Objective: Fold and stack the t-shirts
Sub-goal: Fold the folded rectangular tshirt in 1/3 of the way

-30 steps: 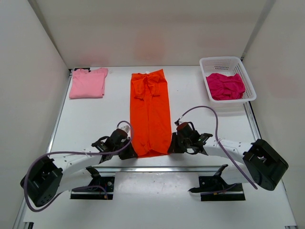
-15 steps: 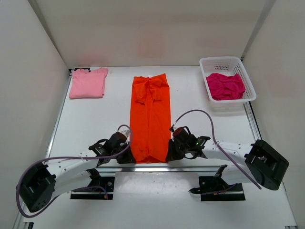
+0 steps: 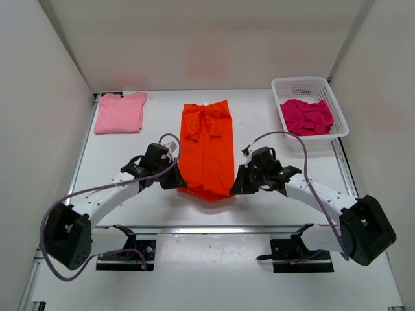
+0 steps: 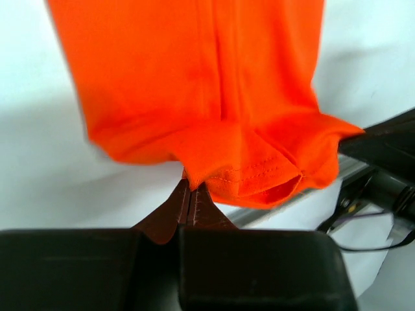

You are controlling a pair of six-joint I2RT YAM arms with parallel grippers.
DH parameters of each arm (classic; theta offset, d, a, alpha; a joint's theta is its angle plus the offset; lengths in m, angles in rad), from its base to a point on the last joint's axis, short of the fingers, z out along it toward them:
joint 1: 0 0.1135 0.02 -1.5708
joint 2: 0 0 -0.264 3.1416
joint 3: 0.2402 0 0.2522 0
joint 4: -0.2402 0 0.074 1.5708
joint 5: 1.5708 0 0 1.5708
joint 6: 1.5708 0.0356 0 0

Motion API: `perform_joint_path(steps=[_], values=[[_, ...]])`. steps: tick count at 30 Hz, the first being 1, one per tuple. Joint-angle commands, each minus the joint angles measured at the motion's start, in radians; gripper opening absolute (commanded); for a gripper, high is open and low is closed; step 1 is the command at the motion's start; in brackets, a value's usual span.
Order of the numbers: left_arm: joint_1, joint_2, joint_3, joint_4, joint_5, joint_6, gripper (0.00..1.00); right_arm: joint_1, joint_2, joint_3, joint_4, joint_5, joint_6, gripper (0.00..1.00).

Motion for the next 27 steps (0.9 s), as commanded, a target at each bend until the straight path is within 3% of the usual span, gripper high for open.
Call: perform_joint_path(steps=[1, 13, 27], values=[[0.047, 0.071, 0.097, 0.025, 0.040, 0.065, 0.00, -0.060, 0.055, 0.115, -0.024, -0.075, -0.108, 0.00], [0.209, 0.361, 0.392, 0.082, 0.074, 0.103, 0.00, -0.184, 0.385, 0.520, -0.144, -0.073, -0.272, 0.00], [0.292, 0.605, 0.624, 0.095, 0.135, 0.111, 0.00, -0.272, 0.619, 0.779, -0.199, -0.087, -0.343, 0.01]])
